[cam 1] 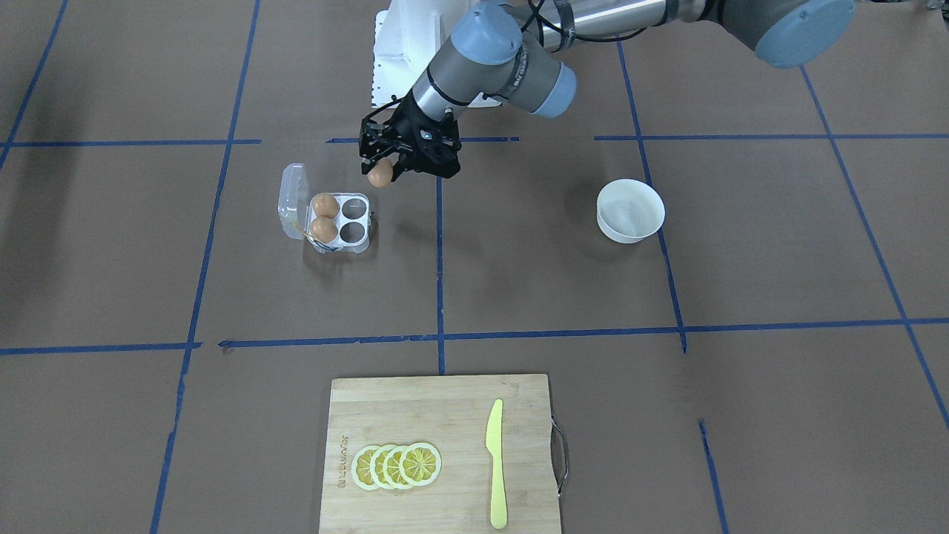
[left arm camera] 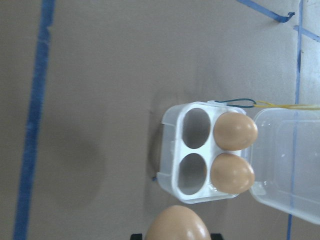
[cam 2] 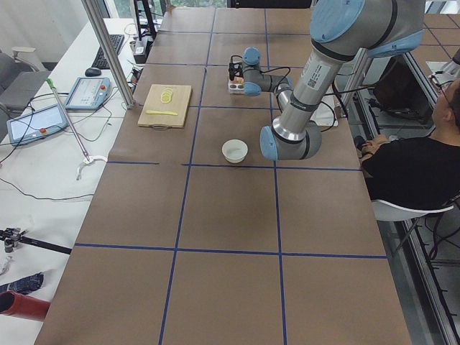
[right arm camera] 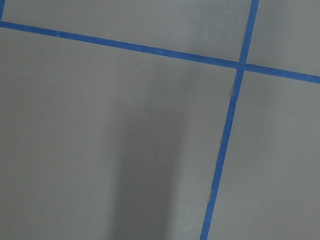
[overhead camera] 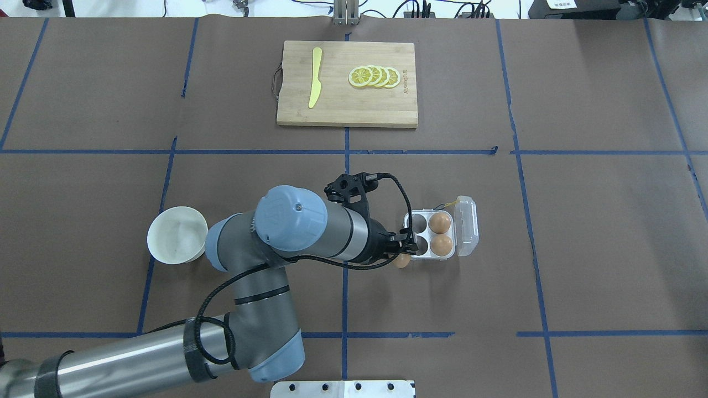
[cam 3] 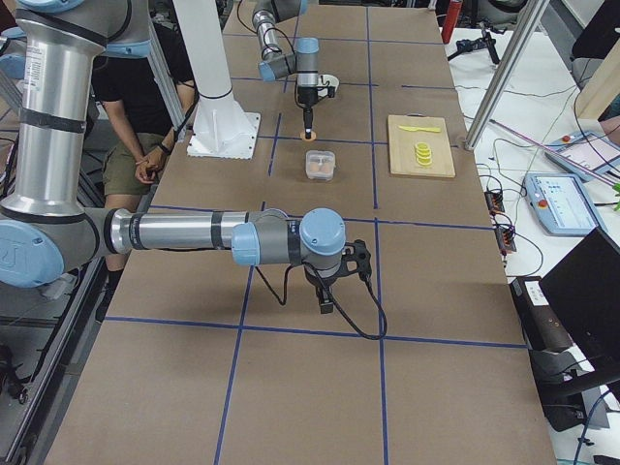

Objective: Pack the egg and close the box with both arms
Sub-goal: 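Carry the egg with the left gripper over the clear egg carton, then lower the egg into the empty carton slot and open the left gripper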

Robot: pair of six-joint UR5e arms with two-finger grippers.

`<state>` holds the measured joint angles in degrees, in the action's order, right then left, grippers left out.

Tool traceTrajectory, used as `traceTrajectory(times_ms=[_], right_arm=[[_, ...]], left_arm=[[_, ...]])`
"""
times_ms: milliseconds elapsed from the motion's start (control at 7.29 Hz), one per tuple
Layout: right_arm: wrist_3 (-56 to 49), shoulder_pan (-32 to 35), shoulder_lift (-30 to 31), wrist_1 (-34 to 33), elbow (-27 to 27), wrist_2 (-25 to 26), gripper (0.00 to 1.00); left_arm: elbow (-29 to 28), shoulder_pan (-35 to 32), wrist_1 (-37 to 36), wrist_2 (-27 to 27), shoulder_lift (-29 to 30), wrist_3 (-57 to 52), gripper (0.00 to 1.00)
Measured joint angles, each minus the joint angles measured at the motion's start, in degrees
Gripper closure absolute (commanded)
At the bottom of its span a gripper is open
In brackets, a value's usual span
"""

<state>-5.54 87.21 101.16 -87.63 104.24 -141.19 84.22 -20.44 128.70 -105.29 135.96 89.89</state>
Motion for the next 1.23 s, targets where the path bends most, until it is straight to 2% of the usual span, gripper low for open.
traceTrajectory(times_ms=[274,549,686,823,1097,1234], right_arm=[[0.0,0.0,0.0,0.0,0.0,-0.2,0.0],[0.0,0.0,0.0,0.0,0.0,-0.2,0.0],[0.0,0.0,0.0,0.0,0.0,-0.2,0.0],[0.0,-0.1,0.0,0.0,0.0,-0.3,0.0],[0.0,-0.1,0.0,0.0,0.0,-0.3,0.0],[0.0,-0.1,0.0,0.0,0.0,-0.3,0.0]], left_arm=[[-4.8,0.4,2.9,3.6,3.0,0.7,1.0],[-7.1,0.4,5.0,5.2,4.0,0.6,1.0],[-7.5,0.4,5.3,5.7,4.1,0.5,0.92],[-7.8,0.4,5.4,6.1,4.3,0.4,0.66],[-8.2,0.4,5.5,6.4,4.8,0.4,0.19],[-8.3,0.4,5.5,6.5,4.9,0.4,0.09]])
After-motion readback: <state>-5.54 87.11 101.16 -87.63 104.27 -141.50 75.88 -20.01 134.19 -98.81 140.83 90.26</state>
